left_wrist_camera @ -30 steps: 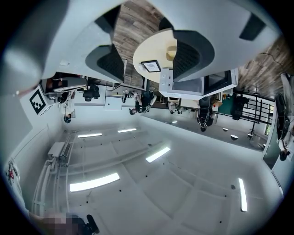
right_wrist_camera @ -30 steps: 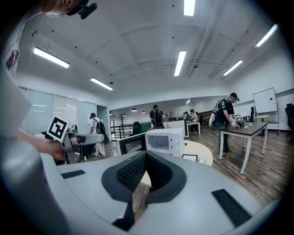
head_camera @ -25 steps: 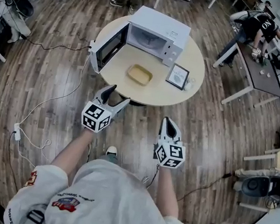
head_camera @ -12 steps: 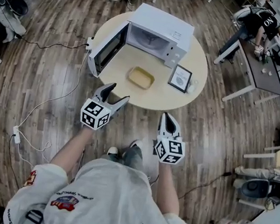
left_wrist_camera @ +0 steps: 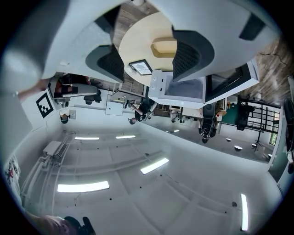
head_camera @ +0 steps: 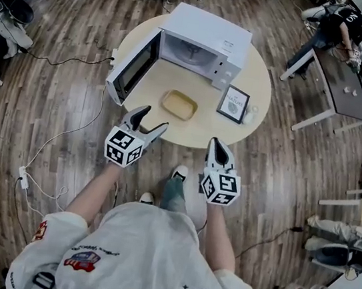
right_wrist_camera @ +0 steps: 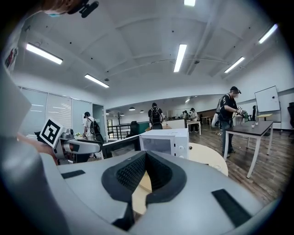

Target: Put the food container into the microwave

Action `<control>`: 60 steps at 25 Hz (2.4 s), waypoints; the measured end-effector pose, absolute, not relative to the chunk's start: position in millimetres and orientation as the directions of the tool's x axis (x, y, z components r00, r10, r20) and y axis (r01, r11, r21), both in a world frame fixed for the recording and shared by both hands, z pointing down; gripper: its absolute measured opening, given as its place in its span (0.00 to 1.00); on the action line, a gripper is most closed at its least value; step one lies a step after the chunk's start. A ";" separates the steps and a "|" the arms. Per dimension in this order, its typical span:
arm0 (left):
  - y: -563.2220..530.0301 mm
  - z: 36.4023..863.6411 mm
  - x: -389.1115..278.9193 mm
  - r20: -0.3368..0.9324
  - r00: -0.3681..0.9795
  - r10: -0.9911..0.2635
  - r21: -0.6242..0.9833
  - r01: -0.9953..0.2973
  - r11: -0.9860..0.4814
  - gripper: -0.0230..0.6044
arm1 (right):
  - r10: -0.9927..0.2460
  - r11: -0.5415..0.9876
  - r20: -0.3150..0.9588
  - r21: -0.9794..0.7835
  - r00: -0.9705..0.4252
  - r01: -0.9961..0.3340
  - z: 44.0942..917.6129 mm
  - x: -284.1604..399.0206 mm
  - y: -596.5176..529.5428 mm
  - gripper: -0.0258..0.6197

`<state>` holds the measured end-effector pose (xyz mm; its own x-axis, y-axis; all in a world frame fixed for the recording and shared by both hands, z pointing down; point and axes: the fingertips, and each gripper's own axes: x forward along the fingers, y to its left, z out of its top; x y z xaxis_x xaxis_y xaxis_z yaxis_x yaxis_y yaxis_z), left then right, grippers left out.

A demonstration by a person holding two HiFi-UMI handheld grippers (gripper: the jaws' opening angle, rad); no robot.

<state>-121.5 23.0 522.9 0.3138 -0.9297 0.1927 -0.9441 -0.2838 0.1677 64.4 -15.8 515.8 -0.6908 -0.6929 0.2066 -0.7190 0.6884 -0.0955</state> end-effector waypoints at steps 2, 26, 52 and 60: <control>3.5 523.3 -121.6 0.191 0.308 -0.932 0.165 -0.946 -0.279 0.56 | -0.694 0.689 0.199 -0.098 -0.692 -0.718 516.3 63.8 -36.8 0.03; -234.0 534.4 -91.8 0.234 0.198 -0.952 0.156 -0.974 -0.165 0.55 | -0.618 0.749 0.187 -0.154 -0.763 -0.644 527.3 86.4 -307.5 0.03; -255.8 635.2 -82.9 0.454 0.240 -0.858 0.266 -0.956 -0.126 0.52 | -0.602 0.745 0.228 -0.184 -0.765 -0.641 558.0 88.4 -341.6 0.03; -237.1 702.9 -55.0 0.611 0.321 -0.723 0.327 -0.935 -0.139 0.50 | -0.613 0.728 0.239 -0.200 -0.753 -0.656 567.2 99.0 -338.8 0.03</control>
